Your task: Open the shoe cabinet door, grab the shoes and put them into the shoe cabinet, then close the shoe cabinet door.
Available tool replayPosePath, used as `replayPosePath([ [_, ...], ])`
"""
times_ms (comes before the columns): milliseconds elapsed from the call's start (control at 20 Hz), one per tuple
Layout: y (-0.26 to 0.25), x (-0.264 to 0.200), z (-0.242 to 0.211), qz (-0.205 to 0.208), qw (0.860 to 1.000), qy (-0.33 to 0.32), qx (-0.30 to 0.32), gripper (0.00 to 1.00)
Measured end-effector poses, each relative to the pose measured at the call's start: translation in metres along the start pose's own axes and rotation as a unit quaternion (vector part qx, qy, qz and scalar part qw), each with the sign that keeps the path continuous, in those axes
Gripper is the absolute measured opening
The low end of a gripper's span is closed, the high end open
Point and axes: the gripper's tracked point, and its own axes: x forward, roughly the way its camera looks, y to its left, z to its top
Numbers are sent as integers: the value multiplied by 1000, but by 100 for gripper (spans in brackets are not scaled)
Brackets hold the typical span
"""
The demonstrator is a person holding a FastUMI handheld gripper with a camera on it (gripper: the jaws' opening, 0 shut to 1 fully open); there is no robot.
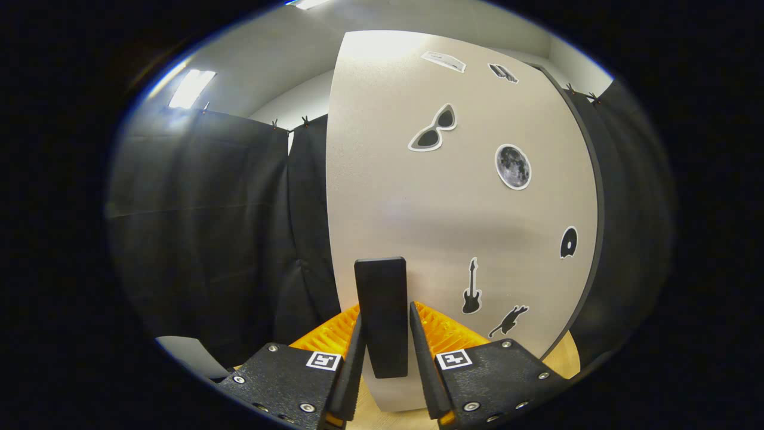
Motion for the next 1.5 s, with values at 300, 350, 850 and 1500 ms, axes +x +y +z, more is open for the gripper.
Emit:
replayPosePath([
  [300, -10, 5, -1, -36, 999, 5, -20, 46],
  [350, -11, 5, 0, -42, 999, 5, -27, 48],
  [850, -10, 15, 0, -60, 998, 0, -5, 58],
  [1500, -11, 20, 5, -92, 996, -1, 0, 66],
])
